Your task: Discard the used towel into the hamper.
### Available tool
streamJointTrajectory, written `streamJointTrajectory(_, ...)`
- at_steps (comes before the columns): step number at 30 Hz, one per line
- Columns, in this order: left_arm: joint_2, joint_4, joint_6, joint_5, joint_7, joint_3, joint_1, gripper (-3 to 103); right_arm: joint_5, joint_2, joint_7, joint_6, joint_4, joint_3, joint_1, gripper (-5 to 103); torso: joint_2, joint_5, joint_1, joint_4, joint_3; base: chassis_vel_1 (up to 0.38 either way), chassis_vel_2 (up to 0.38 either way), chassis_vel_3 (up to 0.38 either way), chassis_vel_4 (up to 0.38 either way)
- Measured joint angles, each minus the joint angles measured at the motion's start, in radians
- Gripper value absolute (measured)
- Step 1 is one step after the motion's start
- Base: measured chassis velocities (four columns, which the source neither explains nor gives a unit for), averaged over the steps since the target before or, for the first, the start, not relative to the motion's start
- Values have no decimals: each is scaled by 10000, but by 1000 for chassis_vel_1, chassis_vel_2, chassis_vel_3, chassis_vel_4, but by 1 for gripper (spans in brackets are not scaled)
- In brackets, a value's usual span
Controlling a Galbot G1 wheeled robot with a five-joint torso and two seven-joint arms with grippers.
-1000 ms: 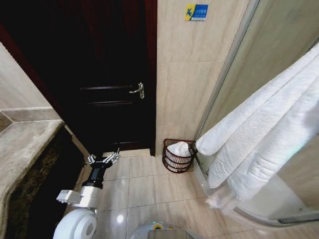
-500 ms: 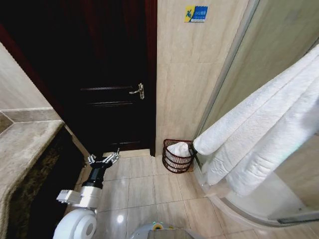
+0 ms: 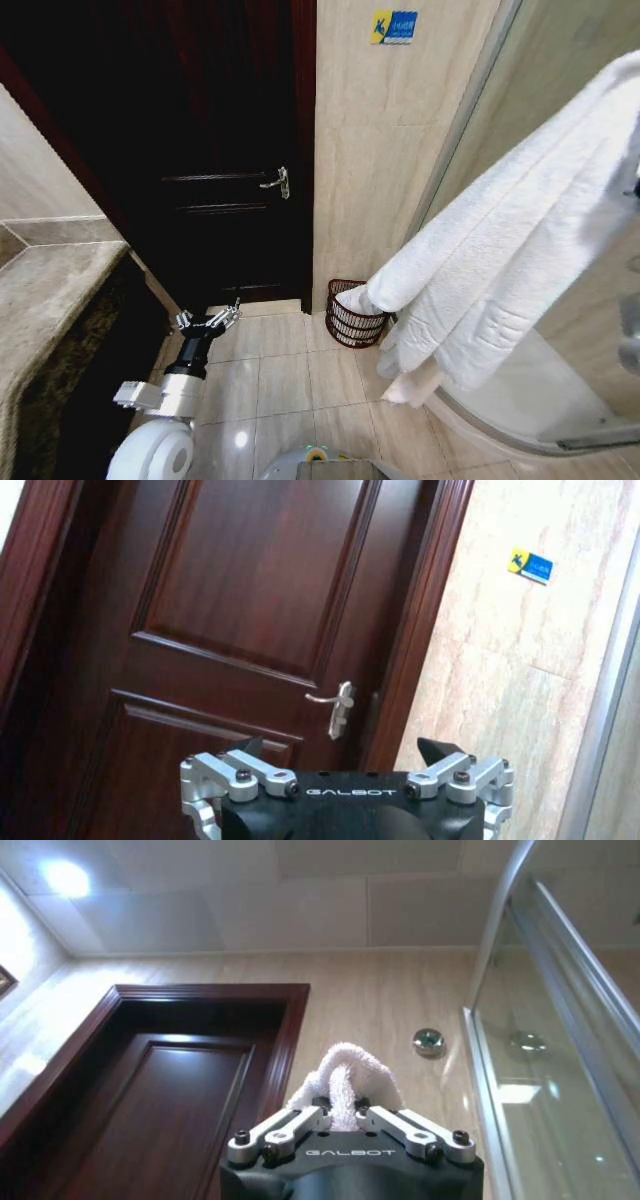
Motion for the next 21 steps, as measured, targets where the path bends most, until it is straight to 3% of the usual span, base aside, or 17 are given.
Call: streamJointTrajectory(21, 0, 0, 0, 0, 0, 0, 1, 100, 43, -257, -25, -335, -1, -416, 505, 7, -16, -1, -12, -1, -12, -7, 8, 9, -8)
